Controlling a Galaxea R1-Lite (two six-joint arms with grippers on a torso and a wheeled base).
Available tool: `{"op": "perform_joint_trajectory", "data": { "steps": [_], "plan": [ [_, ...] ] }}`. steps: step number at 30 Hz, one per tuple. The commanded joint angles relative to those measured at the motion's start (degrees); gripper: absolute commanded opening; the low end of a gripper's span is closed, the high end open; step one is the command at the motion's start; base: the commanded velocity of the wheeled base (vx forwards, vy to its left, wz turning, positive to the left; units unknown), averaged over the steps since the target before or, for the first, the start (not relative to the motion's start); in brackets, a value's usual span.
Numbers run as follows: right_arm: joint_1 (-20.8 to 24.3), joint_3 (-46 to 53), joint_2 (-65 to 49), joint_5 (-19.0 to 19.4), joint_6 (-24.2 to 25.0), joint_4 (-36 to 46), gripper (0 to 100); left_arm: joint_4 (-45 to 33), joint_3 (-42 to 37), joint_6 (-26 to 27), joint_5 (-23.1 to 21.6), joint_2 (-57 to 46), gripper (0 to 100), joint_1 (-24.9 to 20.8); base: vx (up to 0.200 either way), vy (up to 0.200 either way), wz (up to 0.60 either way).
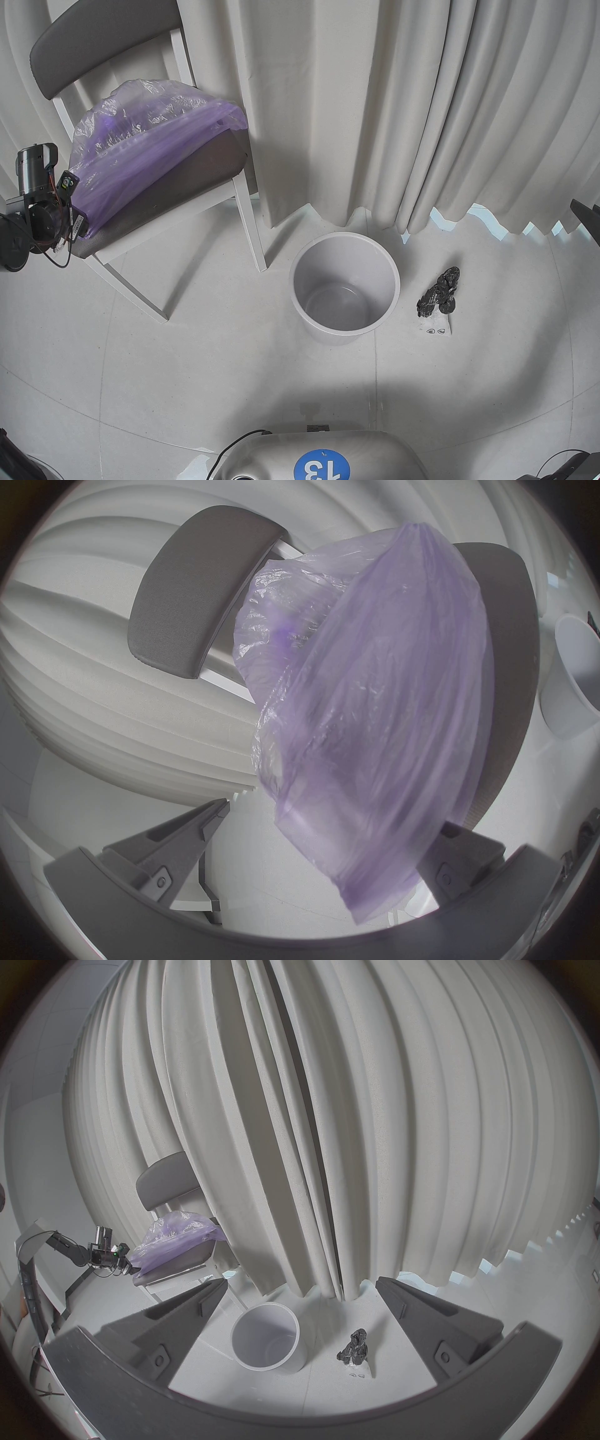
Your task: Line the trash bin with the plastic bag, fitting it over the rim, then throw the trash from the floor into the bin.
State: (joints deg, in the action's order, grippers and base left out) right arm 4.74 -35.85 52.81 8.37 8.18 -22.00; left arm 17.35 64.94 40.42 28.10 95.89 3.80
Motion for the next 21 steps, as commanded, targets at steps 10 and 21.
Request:
{"op": "perform_joint_trajectory", "data": {
  "steps": [10,21],
  "plan": [
    [0.09,0.17,-0.08,0.06,-0.01,0.03,100,0.41,2.21,0.01,0.11,2.02,100,0.06,0.000,0.000,0.00],
    [0.18,0.34,-0.08,0.94,-0.09,0.03,100,0.58,1.42,0.36,0.11,1.32,0,-0.46,0.000,0.000,0.00]
  ]
}}
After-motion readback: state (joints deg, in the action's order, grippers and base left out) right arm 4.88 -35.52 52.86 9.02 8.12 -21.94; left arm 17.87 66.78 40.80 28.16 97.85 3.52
